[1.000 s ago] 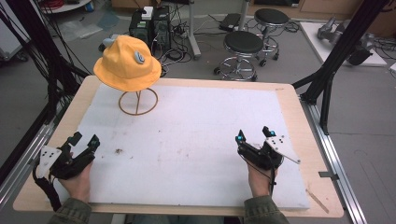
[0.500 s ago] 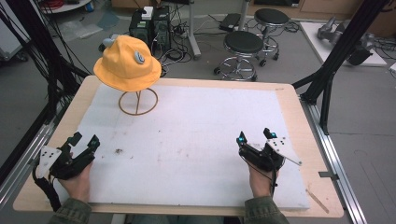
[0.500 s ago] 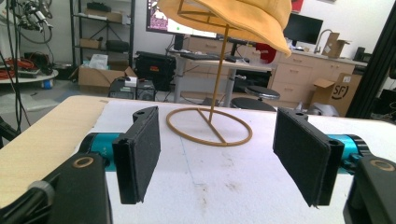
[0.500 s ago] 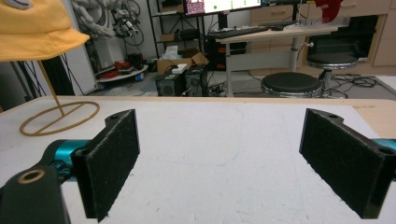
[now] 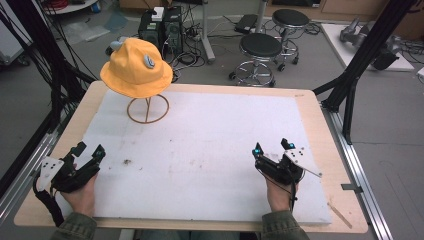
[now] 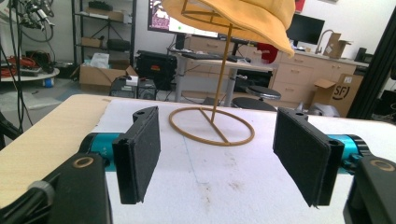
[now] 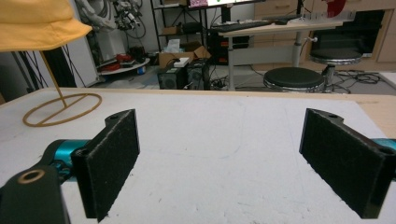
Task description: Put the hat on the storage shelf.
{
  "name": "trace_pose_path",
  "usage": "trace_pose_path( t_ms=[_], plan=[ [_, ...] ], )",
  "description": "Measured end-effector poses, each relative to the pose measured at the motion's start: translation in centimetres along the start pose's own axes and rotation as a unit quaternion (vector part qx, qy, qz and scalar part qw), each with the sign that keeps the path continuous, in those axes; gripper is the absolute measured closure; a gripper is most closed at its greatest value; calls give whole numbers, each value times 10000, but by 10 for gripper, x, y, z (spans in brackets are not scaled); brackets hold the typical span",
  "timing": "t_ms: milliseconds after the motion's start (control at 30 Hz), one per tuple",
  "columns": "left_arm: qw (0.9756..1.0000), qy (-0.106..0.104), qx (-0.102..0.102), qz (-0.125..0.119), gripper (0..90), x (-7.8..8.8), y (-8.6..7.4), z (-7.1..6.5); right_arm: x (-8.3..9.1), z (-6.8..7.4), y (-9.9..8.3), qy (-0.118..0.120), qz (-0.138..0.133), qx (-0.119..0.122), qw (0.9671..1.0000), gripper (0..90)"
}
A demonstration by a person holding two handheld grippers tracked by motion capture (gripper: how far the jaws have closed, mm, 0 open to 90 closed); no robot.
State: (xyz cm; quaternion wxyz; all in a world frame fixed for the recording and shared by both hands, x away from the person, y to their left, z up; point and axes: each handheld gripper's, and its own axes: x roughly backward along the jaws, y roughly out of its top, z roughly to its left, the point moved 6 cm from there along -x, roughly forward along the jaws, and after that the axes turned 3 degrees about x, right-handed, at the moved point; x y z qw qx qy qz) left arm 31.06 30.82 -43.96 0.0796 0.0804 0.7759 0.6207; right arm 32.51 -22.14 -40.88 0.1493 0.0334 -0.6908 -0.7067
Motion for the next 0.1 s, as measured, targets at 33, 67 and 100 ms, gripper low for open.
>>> trace_pose_path(
  t_ms=[33,67,100],
  plan=[
    [10000,10,2,4,321,0,0,0,0,0,0,-2,2,17,10000,108],
    [10000,21,1,8,321,0,0,1,0,1,0,2,8,5,10000,108],
    [10000,23,-4,2,320,0,0,1,0,1,0,14,6,14,10000,108]
  ],
)
